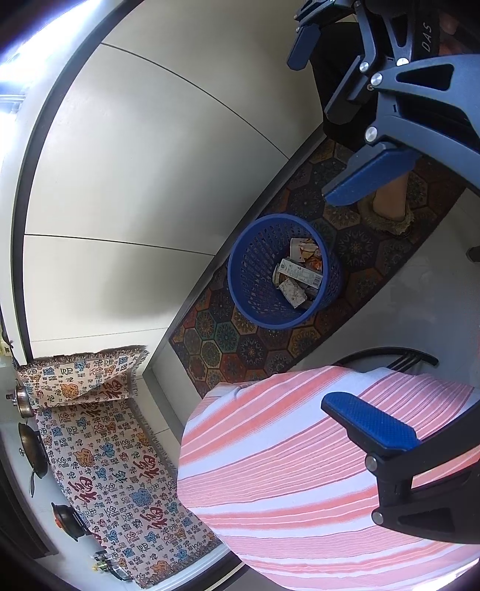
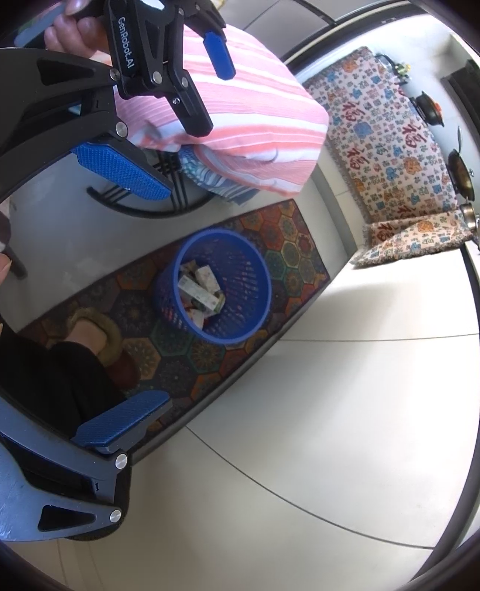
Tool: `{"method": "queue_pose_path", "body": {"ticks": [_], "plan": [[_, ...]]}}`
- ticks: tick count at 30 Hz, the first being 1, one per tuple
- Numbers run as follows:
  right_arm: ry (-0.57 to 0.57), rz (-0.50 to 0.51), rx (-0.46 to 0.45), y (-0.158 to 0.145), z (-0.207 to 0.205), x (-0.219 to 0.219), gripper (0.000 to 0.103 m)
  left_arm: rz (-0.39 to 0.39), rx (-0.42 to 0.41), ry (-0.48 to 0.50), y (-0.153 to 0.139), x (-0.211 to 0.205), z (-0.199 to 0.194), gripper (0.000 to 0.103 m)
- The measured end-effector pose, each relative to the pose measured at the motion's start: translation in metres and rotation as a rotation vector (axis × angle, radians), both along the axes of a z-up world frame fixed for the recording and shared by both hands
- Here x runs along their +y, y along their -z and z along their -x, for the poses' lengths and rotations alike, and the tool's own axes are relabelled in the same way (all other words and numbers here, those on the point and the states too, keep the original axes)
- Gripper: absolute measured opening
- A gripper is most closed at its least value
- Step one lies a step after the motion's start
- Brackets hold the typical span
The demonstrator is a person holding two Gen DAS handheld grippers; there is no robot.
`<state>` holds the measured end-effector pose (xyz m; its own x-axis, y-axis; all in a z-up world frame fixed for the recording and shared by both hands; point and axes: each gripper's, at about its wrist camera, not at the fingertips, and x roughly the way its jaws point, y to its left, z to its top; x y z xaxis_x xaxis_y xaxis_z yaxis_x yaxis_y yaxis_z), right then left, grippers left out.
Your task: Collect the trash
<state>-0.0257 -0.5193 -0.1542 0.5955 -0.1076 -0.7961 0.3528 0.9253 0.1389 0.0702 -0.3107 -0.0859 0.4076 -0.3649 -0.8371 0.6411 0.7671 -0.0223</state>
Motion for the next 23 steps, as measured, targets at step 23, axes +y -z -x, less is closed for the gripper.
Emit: {"method": "queue_pose_path", "body": {"ticks": [23], "plan": [[0.004,0.0,0.033,0.008,-0.009,0.005,0.103,0.017,0.0,0.005,0.003,0.006,-0.001,0.102]]}}
